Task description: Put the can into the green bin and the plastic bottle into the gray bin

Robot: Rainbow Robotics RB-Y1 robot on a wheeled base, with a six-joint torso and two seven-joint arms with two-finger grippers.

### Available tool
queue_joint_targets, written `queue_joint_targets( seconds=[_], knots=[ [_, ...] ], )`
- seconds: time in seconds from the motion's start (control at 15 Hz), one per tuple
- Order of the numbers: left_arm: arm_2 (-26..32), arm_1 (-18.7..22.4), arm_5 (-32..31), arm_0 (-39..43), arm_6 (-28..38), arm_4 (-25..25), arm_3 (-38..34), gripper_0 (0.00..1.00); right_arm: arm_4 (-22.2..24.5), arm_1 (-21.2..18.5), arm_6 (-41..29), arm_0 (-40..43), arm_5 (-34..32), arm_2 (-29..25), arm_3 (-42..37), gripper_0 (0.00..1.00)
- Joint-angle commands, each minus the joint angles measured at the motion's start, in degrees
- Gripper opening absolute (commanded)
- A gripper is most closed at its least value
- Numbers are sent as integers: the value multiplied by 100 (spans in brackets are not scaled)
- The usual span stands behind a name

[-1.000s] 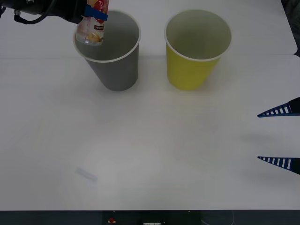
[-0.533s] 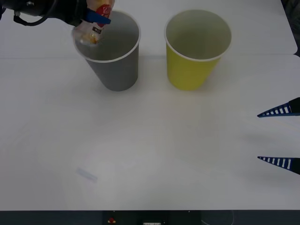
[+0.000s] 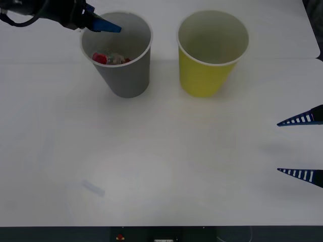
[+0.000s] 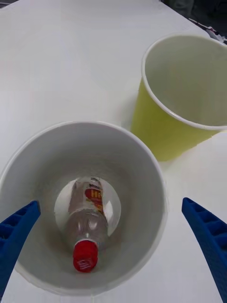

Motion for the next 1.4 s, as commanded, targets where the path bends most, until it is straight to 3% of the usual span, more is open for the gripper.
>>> queue_joint_targets(
  seconds=[0.07, 0.33, 0.6, 0.8, 1.13, 1.4],
  knots=[
    [775, -20, -9, 1015, -245, 421, -882, 100, 0, 0, 0, 0, 0, 0, 0, 100],
    [1627, -20, 448, 2703, -482, 1010, -2377, 100, 0, 0, 0, 0, 0, 0, 0, 100],
    [2014, -81, 914, 4197, -1044, 1740, -3194, 100, 0, 0, 0, 0, 0, 0, 0, 100],
    [2321, -284, 888, 5023, -1994, 2117, -3423, 100, 0, 0, 0, 0, 0, 0, 0, 100],
    [3191, -995, -1108, 5261, -2750, 2056, -3423, 100, 0, 0, 0, 0, 0, 0, 0, 100],
    [3552, -1426, -1275, 5340, -3919, 1590, -3396, 100, 0, 0, 0, 0, 0, 0, 0, 100]
  ],
)
